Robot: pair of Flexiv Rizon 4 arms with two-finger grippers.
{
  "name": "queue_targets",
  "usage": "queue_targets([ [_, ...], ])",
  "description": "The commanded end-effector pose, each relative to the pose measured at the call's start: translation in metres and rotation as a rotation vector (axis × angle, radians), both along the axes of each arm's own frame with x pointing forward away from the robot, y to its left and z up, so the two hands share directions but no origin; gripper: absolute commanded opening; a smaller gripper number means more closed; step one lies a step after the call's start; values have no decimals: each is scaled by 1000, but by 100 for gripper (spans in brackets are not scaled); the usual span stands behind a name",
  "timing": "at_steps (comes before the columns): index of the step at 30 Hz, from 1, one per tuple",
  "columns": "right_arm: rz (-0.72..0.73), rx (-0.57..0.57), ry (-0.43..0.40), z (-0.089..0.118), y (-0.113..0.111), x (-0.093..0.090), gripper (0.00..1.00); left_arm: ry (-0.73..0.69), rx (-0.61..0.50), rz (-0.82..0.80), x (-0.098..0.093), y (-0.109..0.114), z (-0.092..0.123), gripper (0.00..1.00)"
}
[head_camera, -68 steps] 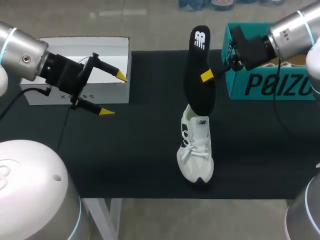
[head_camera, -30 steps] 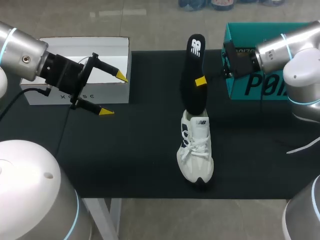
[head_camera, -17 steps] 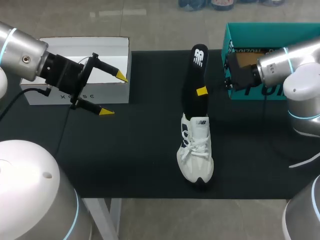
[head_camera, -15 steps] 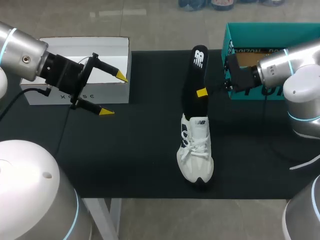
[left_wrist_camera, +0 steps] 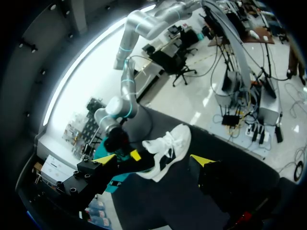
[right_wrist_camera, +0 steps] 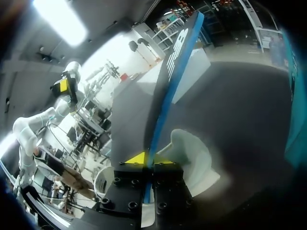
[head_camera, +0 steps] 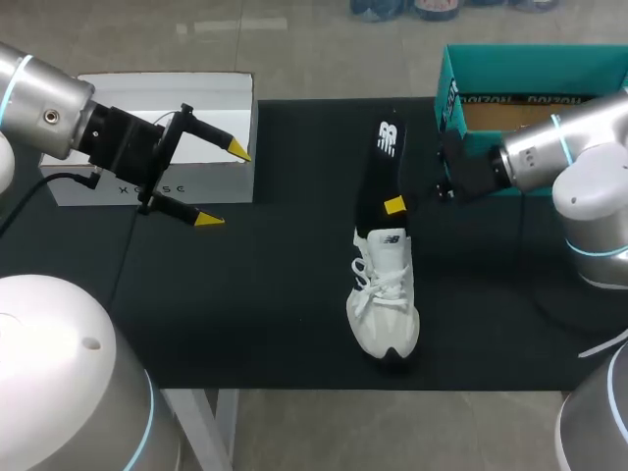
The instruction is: Take the shoe out of the shoebox, open the shoe tongue, remove and reinsert the insole, then place the shoe into the shoebox
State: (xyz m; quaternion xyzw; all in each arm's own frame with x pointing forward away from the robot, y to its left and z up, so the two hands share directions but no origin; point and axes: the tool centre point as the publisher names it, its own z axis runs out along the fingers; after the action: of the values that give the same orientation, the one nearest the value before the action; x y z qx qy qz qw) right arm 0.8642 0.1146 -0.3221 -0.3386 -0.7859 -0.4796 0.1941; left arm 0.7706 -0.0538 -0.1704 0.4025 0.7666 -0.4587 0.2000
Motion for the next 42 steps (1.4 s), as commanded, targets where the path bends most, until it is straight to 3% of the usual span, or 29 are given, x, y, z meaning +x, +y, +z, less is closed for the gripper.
queue_targets([
  [1, -3, -14, -6, 0, -1, -9, 0, 0, 4, 1, -1, 1, 0, 100],
  [19, 60, -131, 66, -18, 5, -40, 0, 0, 4, 1, -1, 1, 0, 100],
  [20, 54, -130, 68, -18, 5, -40, 13, 0, 4, 1, -1, 1, 0, 100],
  [21, 53, -129, 69, -17, 5, -39, 38, 0, 4, 1, -1, 1, 0, 100],
  [23, 51, -133, 67, -17, 5, -37, 50, 0, 4, 1, -1, 1, 0, 100],
  [24, 49, -135, 65, -17, 5, -36, 75, 0, 4, 1, -1, 1, 0, 100],
  [25, 48, -137, 63, -16, 5, -34, 82, 0, 4, 1, -1, 1, 0, 100],
  [30, 38, -152, 60, -18, 3, -23, 91, 0, 4, 1, -1, 1, 0, 100],
  [39, 20, -161, 47, -14, 2, -6, 92, 0, 4, 1, -1, 1, 0, 100],
  [42, 6, -164, 41, -15, -1, 2, 100, 0, 4, 1, -1, 1, 0, 100],
])
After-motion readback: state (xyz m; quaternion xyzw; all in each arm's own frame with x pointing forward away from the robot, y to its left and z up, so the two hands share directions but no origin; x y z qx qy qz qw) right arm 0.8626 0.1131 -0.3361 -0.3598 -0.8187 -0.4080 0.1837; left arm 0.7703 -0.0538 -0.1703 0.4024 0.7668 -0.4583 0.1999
